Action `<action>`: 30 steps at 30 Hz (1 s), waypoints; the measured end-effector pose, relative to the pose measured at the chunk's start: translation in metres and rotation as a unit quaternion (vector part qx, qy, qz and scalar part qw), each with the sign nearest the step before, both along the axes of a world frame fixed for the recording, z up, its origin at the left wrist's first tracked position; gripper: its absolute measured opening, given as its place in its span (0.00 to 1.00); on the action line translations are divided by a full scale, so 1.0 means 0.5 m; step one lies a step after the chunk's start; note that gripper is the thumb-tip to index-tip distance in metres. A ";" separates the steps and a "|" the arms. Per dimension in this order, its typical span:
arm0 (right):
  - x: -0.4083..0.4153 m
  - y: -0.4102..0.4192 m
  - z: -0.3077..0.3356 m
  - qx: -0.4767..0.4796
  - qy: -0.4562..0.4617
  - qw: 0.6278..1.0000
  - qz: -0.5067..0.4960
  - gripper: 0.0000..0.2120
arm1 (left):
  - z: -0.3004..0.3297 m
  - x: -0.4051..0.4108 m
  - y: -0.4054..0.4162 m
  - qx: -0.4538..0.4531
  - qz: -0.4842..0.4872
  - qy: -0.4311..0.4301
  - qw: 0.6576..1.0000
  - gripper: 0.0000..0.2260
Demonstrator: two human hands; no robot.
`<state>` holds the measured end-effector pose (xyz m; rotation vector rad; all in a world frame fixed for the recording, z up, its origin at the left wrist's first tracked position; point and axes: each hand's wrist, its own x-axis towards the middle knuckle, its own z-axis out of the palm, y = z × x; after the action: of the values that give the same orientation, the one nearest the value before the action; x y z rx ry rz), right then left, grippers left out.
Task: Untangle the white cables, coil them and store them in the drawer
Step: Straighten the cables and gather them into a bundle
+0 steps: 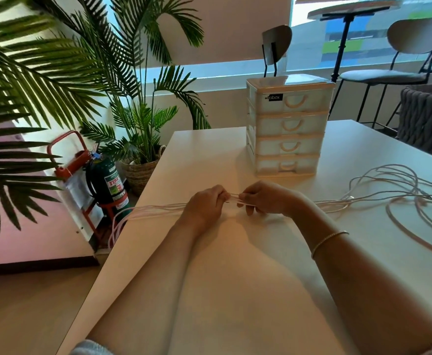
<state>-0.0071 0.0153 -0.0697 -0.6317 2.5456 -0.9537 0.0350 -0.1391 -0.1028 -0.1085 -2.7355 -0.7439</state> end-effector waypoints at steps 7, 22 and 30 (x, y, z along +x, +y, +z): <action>0.000 0.010 -0.003 -0.008 0.110 0.994 -0.001 0.10 | 0.011 0.007 -0.005 0.016 -0.038 -0.022 0.999 0.10; 0.019 0.022 0.020 0.050 -0.003 0.997 0.054 0.14 | 0.016 0.010 -0.007 0.019 -0.021 0.000 1.000 0.08; 0.000 0.035 0.003 -0.075 0.078 0.994 -0.029 0.16 | 0.023 0.014 0.005 0.019 -0.066 -0.032 0.997 0.09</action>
<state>-0.0071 0.0330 -0.0680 -0.7026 2.6585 -1.1664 0.0422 -0.1366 -0.0913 -0.2634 -2.7944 -0.8479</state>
